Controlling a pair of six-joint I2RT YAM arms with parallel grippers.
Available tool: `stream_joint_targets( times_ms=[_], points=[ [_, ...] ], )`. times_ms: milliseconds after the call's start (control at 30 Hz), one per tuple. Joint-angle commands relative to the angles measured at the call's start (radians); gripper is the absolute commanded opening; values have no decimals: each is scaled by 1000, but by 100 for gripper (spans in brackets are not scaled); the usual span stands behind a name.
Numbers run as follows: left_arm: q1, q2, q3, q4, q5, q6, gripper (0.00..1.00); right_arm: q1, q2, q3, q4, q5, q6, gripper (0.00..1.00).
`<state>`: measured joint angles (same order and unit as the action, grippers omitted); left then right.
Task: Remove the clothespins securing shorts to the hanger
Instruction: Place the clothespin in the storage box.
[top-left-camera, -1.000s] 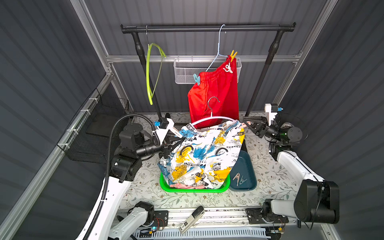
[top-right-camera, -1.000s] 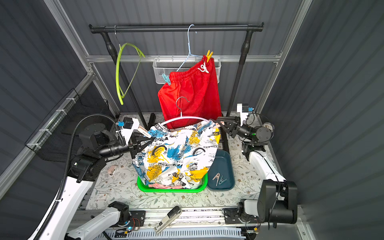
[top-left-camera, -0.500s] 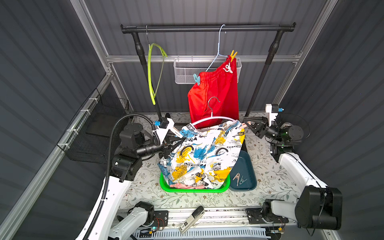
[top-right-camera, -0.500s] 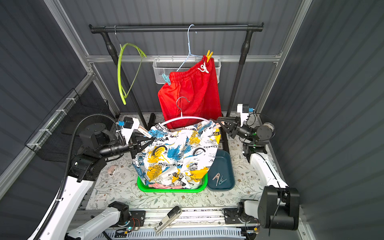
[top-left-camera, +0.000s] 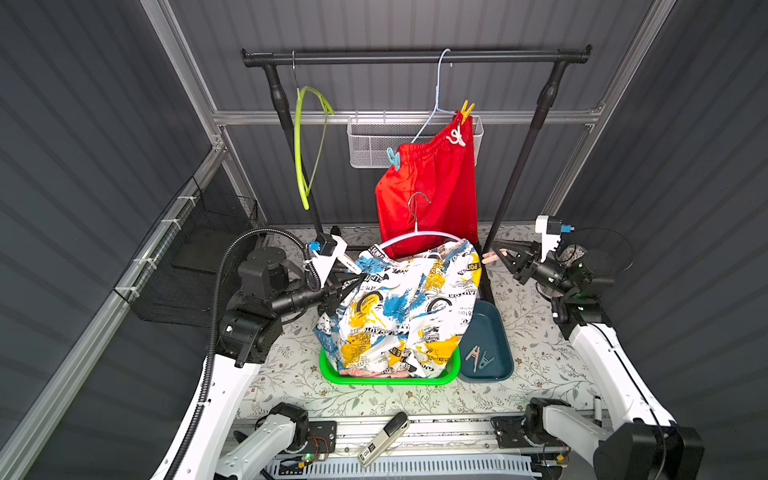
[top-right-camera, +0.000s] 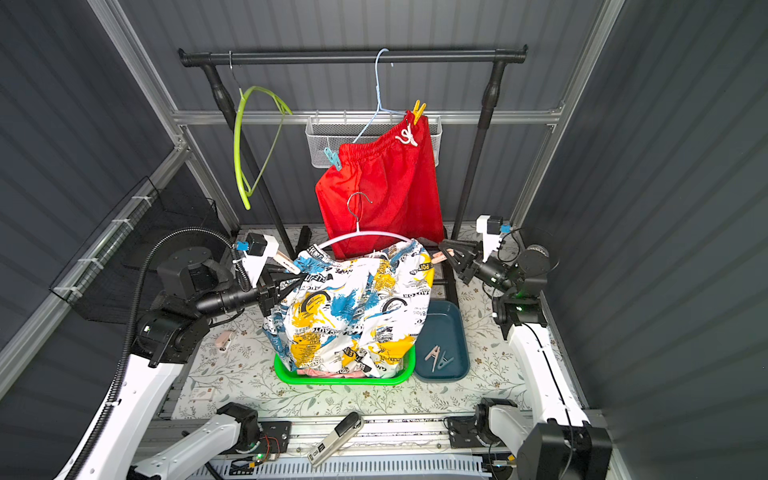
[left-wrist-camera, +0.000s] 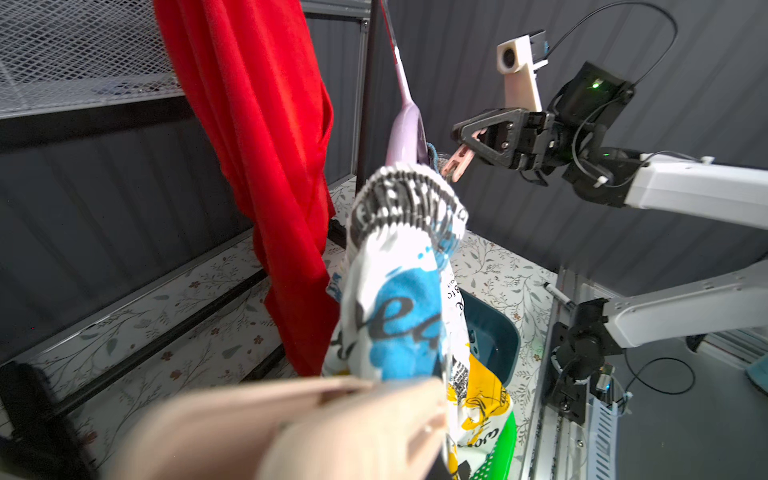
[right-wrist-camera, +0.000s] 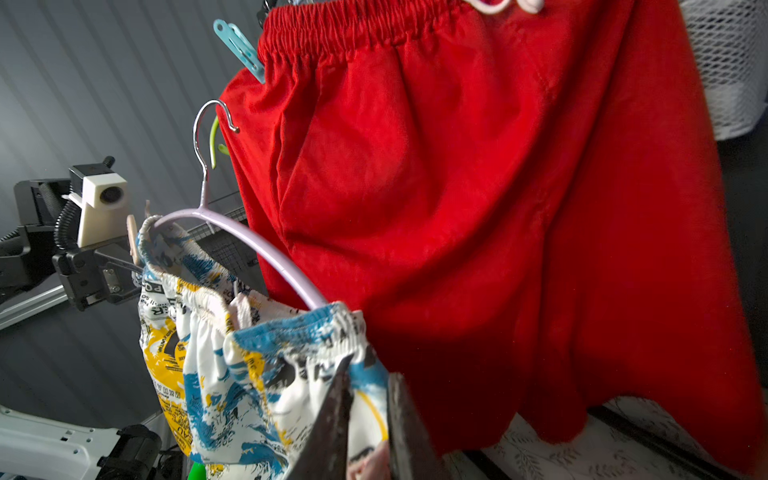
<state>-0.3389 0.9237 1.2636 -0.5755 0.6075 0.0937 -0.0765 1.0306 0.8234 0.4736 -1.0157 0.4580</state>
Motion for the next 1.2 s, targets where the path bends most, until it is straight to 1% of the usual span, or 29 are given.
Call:
stream_joint_targets(
  times_ms=[0, 133, 200, 267, 333, 367, 400, 467, 500, 633, 667, 733, 767, 833, 900, 1000, 1167],
  points=[
    [1, -21, 58, -19, -67, 41, 0, -3, -67, -22, -169, 63, -75, 0],
    [1, -16, 57, -29, -87, 46, 0, 15, -117, -23, -510, 223, -94, 0],
    [1, -23, 46, -18, -83, 46, 0, 54, -136, -46, -685, 352, -92, 1],
    [2, -29, 36, -5, -71, 47, 0, 106, -150, -92, -833, 513, -58, 1],
    [2, -30, 38, 2, -57, 46, 0, 140, -145, -148, -928, 593, 6, 3],
    [1, -28, 41, 7, -45, 46, 0, 157, -138, -180, -945, 596, 31, 3],
    [1, -25, 44, 9, -33, 46, 0, 175, -133, -212, -947, 608, 55, 7],
    [1, -19, 47, 18, -6, 46, 0, 227, -122, -269, -938, 667, 112, 10],
    [1, -18, 45, 20, 4, 46, 0, 247, -116, -286, -933, 715, 134, 15],
    [1, -23, 36, 33, 24, 46, 0, 307, -74, -303, -927, 814, 186, 19],
    [1, -25, 33, 32, 24, 46, 0, 316, -60, -303, -922, 825, 187, 20],
    [2, -29, 27, 32, 26, 46, 0, 327, -34, -300, -919, 857, 190, 26],
    [2, -32, 26, 31, 27, 46, 0, 330, -20, -296, -917, 874, 191, 30],
    [1, -37, 21, 28, 28, 47, 0, 331, 7, -289, -920, 893, 190, 43],
    [1, -42, 14, 30, 28, 48, 0, 333, 29, -275, -921, 898, 183, 49],
    [1, -43, 6, 29, 28, 49, 0, 335, 33, -240, -929, 898, 165, 53],
    [1, -33, -4, 32, 39, 53, 0, 337, -19, -132, -965, 892, 121, 56]
  ],
)
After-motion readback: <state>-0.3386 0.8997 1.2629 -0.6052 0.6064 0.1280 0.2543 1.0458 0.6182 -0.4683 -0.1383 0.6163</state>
